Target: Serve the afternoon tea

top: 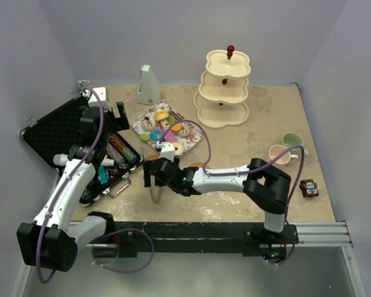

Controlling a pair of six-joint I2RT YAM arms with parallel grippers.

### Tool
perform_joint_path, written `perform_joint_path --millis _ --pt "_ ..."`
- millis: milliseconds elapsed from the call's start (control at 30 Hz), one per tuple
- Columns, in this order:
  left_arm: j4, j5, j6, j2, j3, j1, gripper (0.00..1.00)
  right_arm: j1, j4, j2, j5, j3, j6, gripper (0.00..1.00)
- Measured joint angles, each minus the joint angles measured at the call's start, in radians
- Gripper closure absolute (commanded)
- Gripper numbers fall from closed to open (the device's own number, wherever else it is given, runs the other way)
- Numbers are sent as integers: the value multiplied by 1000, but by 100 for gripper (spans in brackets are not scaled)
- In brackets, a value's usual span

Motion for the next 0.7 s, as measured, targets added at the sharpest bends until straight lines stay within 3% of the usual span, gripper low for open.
perform_joint_path --millis 300,700 --pt "0 2 0 1 0 0 0 19 -192 140 50 124 52 1" --pt "0 7 0 1 0 0 0 50 -282 238 146 255 34 4"
